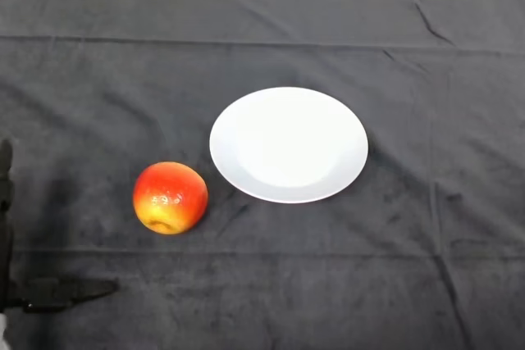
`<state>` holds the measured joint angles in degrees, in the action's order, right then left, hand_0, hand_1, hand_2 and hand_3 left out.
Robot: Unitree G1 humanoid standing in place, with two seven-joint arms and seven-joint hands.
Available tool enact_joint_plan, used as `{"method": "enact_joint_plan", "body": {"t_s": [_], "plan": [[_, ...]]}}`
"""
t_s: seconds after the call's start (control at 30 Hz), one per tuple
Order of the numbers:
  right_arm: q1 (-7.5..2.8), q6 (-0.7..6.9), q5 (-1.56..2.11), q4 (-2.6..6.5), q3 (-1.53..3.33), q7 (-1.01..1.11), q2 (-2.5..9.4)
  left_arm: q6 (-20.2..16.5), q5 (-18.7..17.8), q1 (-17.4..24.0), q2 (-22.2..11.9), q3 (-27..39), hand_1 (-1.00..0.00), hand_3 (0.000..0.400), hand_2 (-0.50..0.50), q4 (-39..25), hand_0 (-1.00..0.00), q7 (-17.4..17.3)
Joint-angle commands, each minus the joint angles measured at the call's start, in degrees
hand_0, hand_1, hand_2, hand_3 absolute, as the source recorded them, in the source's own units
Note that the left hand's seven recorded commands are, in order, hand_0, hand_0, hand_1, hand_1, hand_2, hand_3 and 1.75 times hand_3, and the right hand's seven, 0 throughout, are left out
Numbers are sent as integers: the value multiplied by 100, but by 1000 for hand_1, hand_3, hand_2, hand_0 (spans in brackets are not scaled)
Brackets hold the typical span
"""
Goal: Move the apple to the plate
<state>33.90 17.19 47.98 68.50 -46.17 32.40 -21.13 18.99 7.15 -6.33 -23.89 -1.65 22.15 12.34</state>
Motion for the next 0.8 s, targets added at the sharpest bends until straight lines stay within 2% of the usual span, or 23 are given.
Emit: {"method": "enact_joint_plan", "body": {"t_s": [0.03,0.47,0.8], "plan": [[-63,1,-34,-115,-48,-68,-78,-131,85,-296,45,-71,0,0,0,311,0,-59],[-65,6,-28,-121,-45,-75,-78,-142,183,-1119,414,-617,0,0,0,1309,0,-15],[-62,8,-22,-112,-46,-72,-82,-143,123,-1644,657,-1113,0,0,0,1900,0,-58]]}}
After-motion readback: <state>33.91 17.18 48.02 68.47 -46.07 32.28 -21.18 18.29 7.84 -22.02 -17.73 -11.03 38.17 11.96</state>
